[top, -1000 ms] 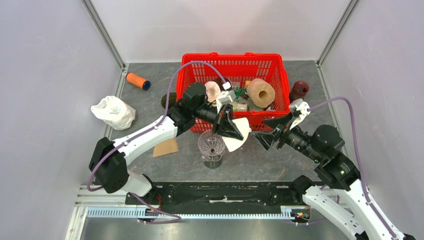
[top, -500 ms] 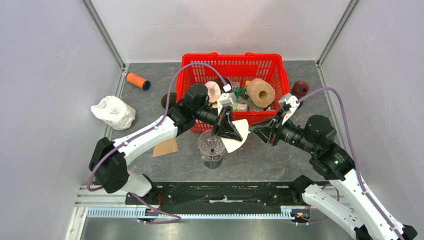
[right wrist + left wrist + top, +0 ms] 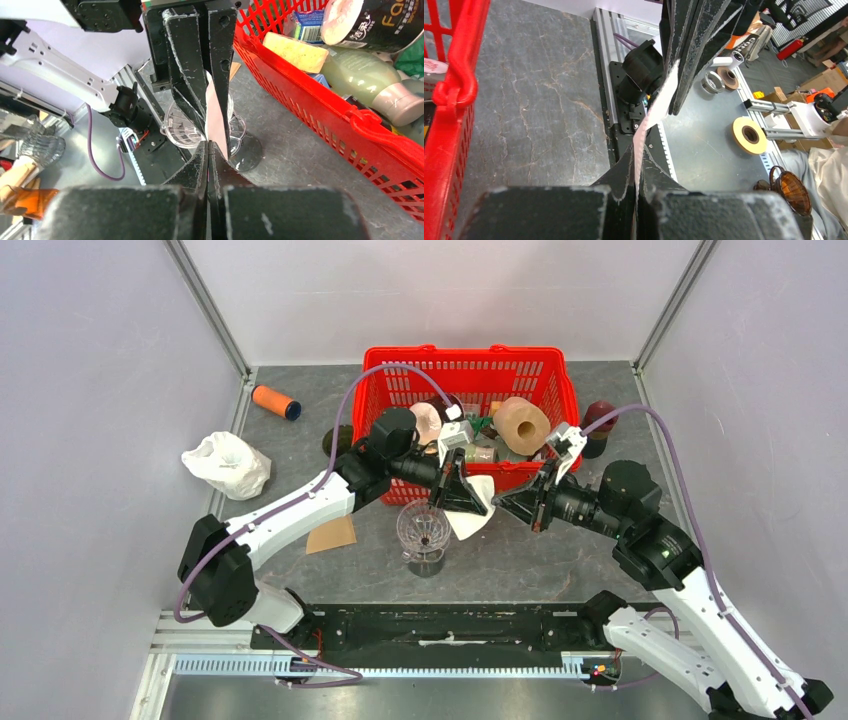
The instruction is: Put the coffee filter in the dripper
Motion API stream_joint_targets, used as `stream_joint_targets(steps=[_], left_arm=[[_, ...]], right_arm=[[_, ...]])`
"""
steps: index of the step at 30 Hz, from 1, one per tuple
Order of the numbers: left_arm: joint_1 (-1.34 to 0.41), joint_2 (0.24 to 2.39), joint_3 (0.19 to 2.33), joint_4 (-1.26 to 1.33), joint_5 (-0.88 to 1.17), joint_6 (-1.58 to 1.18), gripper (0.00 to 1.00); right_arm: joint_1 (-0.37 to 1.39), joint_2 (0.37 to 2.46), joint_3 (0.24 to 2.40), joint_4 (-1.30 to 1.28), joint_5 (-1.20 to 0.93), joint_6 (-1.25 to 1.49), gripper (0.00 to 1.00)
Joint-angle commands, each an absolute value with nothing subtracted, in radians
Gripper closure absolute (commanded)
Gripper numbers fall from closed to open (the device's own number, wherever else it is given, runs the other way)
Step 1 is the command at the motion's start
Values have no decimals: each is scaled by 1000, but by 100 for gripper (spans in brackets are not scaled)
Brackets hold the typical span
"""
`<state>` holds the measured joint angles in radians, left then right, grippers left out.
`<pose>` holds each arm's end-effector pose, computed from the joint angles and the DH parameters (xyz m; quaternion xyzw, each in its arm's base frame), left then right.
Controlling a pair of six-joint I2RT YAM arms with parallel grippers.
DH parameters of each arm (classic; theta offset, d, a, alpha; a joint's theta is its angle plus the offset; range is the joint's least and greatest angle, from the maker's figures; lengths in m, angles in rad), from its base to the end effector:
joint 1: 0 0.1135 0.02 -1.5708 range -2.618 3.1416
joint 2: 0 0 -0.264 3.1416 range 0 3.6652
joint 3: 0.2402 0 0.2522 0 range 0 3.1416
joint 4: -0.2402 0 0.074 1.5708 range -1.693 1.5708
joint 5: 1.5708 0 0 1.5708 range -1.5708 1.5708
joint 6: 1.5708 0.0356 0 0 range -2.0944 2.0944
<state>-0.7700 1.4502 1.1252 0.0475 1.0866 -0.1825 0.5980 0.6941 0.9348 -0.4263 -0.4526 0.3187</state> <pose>0.2126 -0.2500 0.3294 0.4960 0.5637 -0.6031 0.2692 0.1110 0.0944 0.3795 -0.2463 0.7227 0.4302 0.4816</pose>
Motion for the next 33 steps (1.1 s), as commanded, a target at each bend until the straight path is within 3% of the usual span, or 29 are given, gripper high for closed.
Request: stream_joint_targets(steps=[1, 8, 21, 33], left_arm=[[-775, 1428, 1171, 66, 1007, -227, 98], [-775, 1426, 1163, 100, 923, -307, 98], [-779, 1428, 1150, 87, 748, -337, 98], [-781, 1441, 1170, 62, 675, -342, 98]], right_arm=[[599, 717, 936, -334, -396, 434, 100], [600, 716, 828, -136, -265, 588, 100], [609, 697, 748, -52, -45, 717, 100], [620, 682, 763, 36, -182, 747, 100]])
